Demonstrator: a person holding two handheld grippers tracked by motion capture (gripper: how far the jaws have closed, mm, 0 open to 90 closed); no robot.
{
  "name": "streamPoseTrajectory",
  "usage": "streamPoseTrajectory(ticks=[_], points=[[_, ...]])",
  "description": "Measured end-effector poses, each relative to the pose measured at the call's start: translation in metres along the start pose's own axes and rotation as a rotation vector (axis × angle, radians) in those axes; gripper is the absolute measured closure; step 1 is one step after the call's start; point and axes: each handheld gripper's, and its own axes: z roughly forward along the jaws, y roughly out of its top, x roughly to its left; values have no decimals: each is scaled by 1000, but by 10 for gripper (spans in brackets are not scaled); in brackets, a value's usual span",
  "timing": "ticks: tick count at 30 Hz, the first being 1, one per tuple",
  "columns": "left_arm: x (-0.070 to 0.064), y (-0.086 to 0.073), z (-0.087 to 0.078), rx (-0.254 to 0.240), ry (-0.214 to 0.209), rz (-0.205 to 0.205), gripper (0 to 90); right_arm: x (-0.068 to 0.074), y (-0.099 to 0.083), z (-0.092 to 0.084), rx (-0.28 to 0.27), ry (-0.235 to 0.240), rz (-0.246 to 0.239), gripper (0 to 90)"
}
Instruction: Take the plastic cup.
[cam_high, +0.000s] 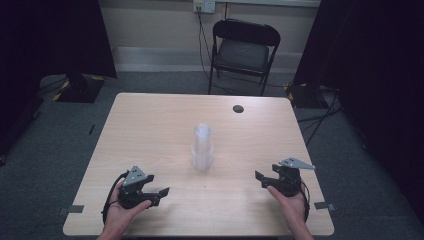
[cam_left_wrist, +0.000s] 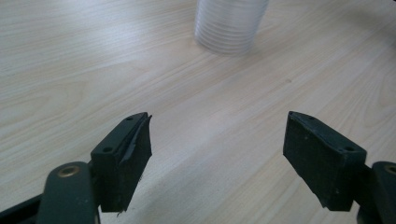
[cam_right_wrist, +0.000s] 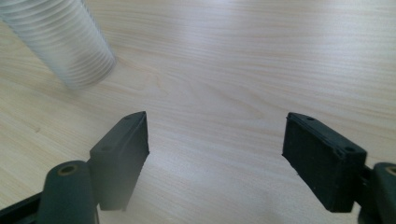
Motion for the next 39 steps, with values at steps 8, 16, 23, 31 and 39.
streamPoseTrajectory(ticks=[8, 16, 23, 31, 39], points=[[2, 1, 3, 9, -1, -7, 282, 9, 0, 1, -6, 7, -44, 285], [0, 2, 4, 24, -1, -14, 244, 20, 0, -2, -41, 46, -90, 285], [-1, 0, 0, 22, -3, -14, 244, 30, 5, -5, -75, 94, -96, 305], [0, 0, -3, 14, -6, -13, 245, 39, 11, -9, -93, 123, -99, 320], [2, 3, 2, 17, -9, -22, 245, 39, 16, -3, -85, 131, -105, 325]])
